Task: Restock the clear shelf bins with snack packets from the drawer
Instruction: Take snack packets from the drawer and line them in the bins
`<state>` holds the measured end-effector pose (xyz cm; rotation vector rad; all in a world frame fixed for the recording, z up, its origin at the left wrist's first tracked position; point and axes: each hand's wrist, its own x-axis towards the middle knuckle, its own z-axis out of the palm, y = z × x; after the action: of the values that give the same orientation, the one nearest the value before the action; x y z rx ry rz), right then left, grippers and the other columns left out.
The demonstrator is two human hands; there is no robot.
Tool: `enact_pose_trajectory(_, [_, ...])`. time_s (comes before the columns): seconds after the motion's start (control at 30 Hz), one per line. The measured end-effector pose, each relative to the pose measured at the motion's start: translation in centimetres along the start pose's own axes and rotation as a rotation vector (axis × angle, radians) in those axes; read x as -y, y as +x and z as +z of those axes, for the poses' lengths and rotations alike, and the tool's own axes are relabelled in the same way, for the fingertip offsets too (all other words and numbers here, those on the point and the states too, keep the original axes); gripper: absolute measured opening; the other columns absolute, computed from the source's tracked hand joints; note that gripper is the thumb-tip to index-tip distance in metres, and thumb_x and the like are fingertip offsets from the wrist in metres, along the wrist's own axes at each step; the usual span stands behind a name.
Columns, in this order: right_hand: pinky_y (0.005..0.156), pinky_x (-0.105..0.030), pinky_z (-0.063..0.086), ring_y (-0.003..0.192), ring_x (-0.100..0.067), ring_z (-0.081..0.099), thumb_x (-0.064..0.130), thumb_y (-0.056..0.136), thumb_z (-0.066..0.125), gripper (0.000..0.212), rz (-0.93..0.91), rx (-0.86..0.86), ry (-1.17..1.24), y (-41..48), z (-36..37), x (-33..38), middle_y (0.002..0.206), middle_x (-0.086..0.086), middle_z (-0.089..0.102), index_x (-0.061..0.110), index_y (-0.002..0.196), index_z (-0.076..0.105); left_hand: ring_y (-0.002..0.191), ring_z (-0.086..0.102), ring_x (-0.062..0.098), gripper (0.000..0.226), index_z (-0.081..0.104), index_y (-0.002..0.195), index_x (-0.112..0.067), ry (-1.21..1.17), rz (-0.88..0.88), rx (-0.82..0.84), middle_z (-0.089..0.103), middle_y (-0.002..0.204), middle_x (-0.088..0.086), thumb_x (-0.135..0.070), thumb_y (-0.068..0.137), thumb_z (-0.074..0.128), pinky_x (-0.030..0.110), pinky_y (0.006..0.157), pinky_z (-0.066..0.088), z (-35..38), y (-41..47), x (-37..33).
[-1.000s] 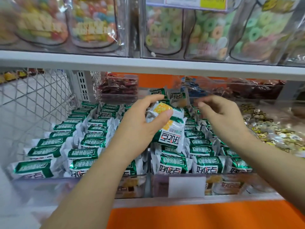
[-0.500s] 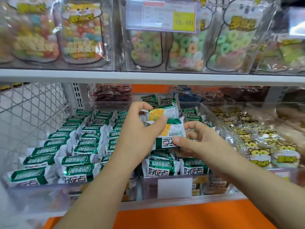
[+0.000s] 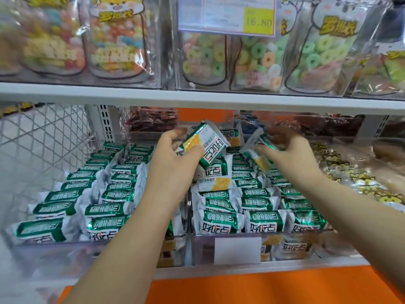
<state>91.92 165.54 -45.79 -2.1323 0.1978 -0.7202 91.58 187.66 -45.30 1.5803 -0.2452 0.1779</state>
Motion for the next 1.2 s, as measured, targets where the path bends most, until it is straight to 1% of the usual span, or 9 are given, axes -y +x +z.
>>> enact_pose_trajectory(0.13, [0.081,-0.020,0.044,0.089,-0.013,0.058,0.018,0.079,0.076,0.036,-0.181,0.044,-0.200,3.4,2.5,0.8,0.104,0.000,0.064,0.009,0.112,0.063,0.058,0.061,0.009,0.017,0.059,0.107,-0.025,0.008,-0.016,0.020,0.070,0.068,-0.001,-0.019,0.092,0.057,0.012,0.045,0.042,-0.2,0.2,0.2])
enact_pose_trajectory(0.27, [0.083,-0.018,0.037,0.097,-0.011,0.051,0.021,0.086,0.069,0.033,-0.189,0.202,-0.372,5.6,4.5,0.4,0.124,0.000,0.060,0.014,0.117,0.061,0.057,0.059,-0.004,0.014,0.066,0.103,-0.027,0.014,-0.001,-0.003,0.071,0.074,-0.012,-0.023,0.092,0.059,0.018,0.058,0.047,-0.3,0.6,0.8])
enact_pose_trajectory(0.4, [0.100,-0.035,0.040,0.128,-0.020,0.036,0.020,0.090,0.064,0.046,-0.116,0.335,-0.507,5.9,4.6,-0.5,0.156,-0.001,0.021,0.029,0.132,0.048,0.061,0.060,-0.006,0.011,0.066,0.098,-0.031,0.025,0.017,-0.004,0.070,0.083,-0.015,-0.025,0.091,0.060,0.020,0.064,0.049,-0.5,0.8,1.1])
enact_pose_trajectory(0.57, [0.044,-0.007,0.041,0.108,-0.032,0.052,0.015,0.093,0.061,0.048,-0.041,0.267,-0.541,5.7,4.8,-1.0,0.148,-0.007,0.015,0.032,0.135,0.045,0.085,0.068,0.025,0.010,0.066,0.096,-0.032,0.004,-0.015,-0.014,0.073,0.082,-0.012,-0.024,0.091,0.062,0.049,0.086,0.054,-0.9,1.0,1.4])
enact_pose_trajectory(0.7, [0.090,-0.030,0.045,0.114,-0.027,0.051,0.009,0.088,0.066,0.034,-0.118,0.185,-0.527,6.2,5.7,0.0,0.142,-0.009,0.028,0.022,0.116,0.053,0.092,0.067,0.026,0.010,0.063,0.090,-0.036,-0.022,-0.026,-0.025,0.072,0.088,-0.012,-0.026,0.090,0.062,0.048,0.089,0.054,-0.9,1.0,1.4])
enact_pose_trajectory(0.87, [0.085,-0.025,0.044,0.128,-0.028,0.046,0.005,0.096,0.050,0.052,-0.135,0.322,-0.643,6.1,6.4,-1.0,0.157,-0.003,0.016,0.030,0.141,0.042,0.079,0.068,0.007,0.012,0.062,0.098,-0.034,-0.010,0.003,-0.021,0.070,0.081,-0.016,-0.024,0.091,0.062,0.028,0.081,0.056,-0.8,1.1,1.4])
enact_pose_trajectory(0.97, [0.100,-0.037,0.045,0.142,-0.030,0.027,0.015,0.099,0.048,0.056,-0.162,0.388,-0.717,5.8,5.3,-1.2,0.161,-0.002,0.006,0.033,0.148,0.028,0.065,0.062,-0.008,0.012,0.061,0.101,-0.029,0.013,0.023,0.014,0.068,0.078,-0.018,-0.022,0.091,0.061,0.004,0.056,0.043,-0.7,0.8,1.0])
enact_pose_trajectory(1.03, [0.103,-0.042,0.044,0.137,-0.030,0.035,0.021,0.097,0.054,0.056,-0.183,0.298,-0.545,4.8,4.5,-0.8,0.158,-0.005,0.018,0.030,0.147,0.032,0.068,0.063,-0.009,0.010,0.059,0.097,-0.030,0.008,0.018,0.029,0.069,0.079,-0.018,-0.022,0.091,0.061,0.004,0.055,0.040,-0.6,0.6,0.8])
enact_pose_trajectory(1.2, [0.074,-0.003,0.041,0.088,0.007,0.061,0.037,0.093,0.056,0.036,-0.201,0.218,0.168,-1.2,2.8,3.0,0.103,0.012,0.067,0.012,0.119,0.061,0.087,0.059,-0.002,0.019,0.056,0.100,-0.031,0.063,0.029,0.006,0.063,0.102,-0.011,-0.030,0.085,0.067,0.010,0.064,0.039,-0.2,0.6,0.7])
